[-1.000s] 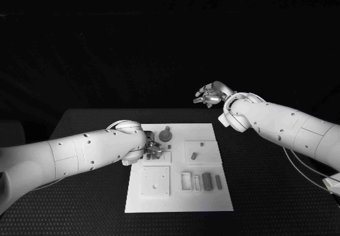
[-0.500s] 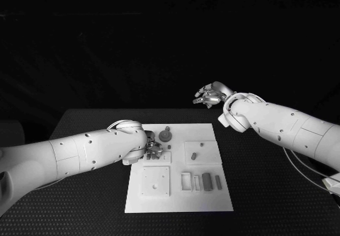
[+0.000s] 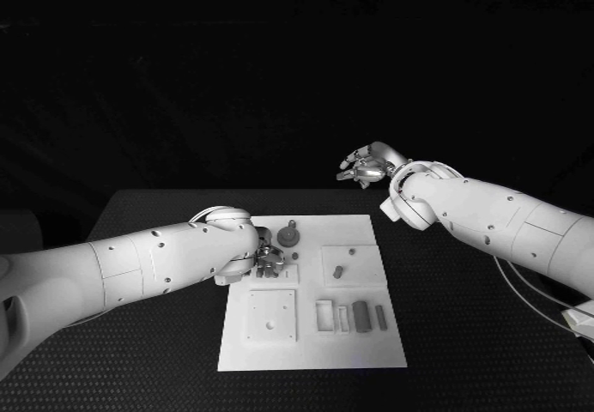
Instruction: Assemble the parts on the task board
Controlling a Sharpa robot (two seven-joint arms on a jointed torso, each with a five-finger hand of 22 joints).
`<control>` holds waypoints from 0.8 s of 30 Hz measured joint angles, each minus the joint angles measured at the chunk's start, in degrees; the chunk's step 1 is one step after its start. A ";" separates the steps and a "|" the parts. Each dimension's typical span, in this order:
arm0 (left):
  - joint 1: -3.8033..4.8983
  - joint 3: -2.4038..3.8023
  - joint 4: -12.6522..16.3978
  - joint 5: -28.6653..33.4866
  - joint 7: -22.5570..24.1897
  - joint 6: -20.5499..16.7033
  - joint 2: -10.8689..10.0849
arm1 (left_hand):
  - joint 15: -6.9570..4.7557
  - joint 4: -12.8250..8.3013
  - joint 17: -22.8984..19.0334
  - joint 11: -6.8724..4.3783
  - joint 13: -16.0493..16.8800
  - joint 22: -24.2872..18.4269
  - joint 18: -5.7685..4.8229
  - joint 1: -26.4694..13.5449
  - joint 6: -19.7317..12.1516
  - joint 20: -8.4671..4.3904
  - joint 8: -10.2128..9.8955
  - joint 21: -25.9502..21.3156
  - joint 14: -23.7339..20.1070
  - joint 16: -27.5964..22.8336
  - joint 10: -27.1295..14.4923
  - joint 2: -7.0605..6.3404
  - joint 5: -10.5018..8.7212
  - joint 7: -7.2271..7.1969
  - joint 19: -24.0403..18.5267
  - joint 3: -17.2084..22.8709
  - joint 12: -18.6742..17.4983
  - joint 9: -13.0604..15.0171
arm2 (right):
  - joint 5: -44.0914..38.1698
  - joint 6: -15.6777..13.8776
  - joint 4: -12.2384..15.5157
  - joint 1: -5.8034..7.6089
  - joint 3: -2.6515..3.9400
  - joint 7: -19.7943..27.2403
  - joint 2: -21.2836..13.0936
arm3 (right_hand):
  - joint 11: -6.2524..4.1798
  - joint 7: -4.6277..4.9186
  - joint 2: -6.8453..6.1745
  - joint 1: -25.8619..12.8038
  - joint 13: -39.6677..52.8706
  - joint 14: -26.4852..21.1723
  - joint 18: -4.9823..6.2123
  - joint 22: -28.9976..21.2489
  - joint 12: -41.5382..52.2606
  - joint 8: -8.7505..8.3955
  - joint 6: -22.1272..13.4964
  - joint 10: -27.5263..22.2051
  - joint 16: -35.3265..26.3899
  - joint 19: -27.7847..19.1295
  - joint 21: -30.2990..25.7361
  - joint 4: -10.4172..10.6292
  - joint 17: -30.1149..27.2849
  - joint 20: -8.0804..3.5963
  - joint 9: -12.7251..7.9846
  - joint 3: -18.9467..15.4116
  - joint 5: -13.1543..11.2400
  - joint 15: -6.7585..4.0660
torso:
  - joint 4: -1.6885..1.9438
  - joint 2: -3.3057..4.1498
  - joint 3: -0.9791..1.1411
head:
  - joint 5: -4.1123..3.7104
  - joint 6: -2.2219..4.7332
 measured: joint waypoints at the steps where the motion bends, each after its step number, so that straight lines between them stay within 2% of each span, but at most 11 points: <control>1: 0.00 0.00 -0.06 -0.08 -0.01 0.07 0.06 | -0.01 -0.05 -0.01 0.00 0.03 0.00 0.00 0.00 0.00 0.00 0.13 0.05 0.01 0.14 0.00 0.00 0.36 0.00 0.00 0.05 0.01 0.00 | -0.01 0.02 0.00 0.00 0.00 -0.01 0.00 | 0.00 0.00 0.00 0.00 0.00 0.00 0.00 0.00 0.00 0.00 0.00 0.00 0.00 0.00 0.00 0.00 0.00 0.00 0.00 0.00 0.00 0.00 | 0.01 -0.01 -0.01 | 0.00 0.00; 6: -0.02 -0.01 -0.33 -0.42 0.02 0.41 0.29 | -0.25 -0.09 -0.55 -0.21 0.39 0.00 0.00 0.03 0.00 0.19 0.82 0.08 0.25 0.15 0.21 -0.03 2.92 0.00 0.43 0.10 0.69 0.15 | -0.03 0.11 0.00 0.00 0.00 -0.05 0.01 | 0.00 0.00 0.00 0.00 -0.03 0.01 -0.01 0.00 0.00 0.00 0.00 0.00 0.00 0.00 0.00 -0.16 0.00 0.00 0.00 -0.16 0.00 0.01 | 0.03 -0.02 -0.01 | -0.01 -0.07; 8: -0.02 -0.01 -0.41 -0.50 0.11 0.55 0.33 | -0.32 -0.09 -0.55 -0.23 0.41 -0.01 0.00 0.03 0.00 0.12 0.86 0.08 0.32 0.15 0.23 -0.03 3.32 0.00 0.52 0.09 0.69 0.15 | -0.04 0.14 0.00 0.00 0.00 -0.07 0.02 | 0.00 0.00 0.00 0.00 -0.06 0.01 -0.01 0.00 0.00 0.00 0.00 0.00 0.00 0.00 0.00 -0.16 0.00 0.00 0.00 -0.16 0.00 0.01 | 0.03 -0.03 -0.01 | -0.01 -0.08; 24: -0.03 0.05 -1.04 -0.20 1.03 1.13 0.38 | -0.34 -0.13 -0.55 -0.28 0.56 -0.01 0.00 0.08 0.00 0.01 1.19 0.08 0.33 0.37 0.28 -0.08 3.75 0.00 1.22 0.11 1.02 0.19 | -0.09 0.37 -0.16 -0.23 0.00 -0.14 0.12 | 0.00 -0.01 0.00 0.00 -0.12 -0.15 0.61 0.00 0.00 0.00 0.01 0.00 0.00 0.00 -0.22 -0.16 0.05 0.00 0.03 -0.16 0.00 -0.15 | 0.05 0.02 -0.09 | -0.03 -0.03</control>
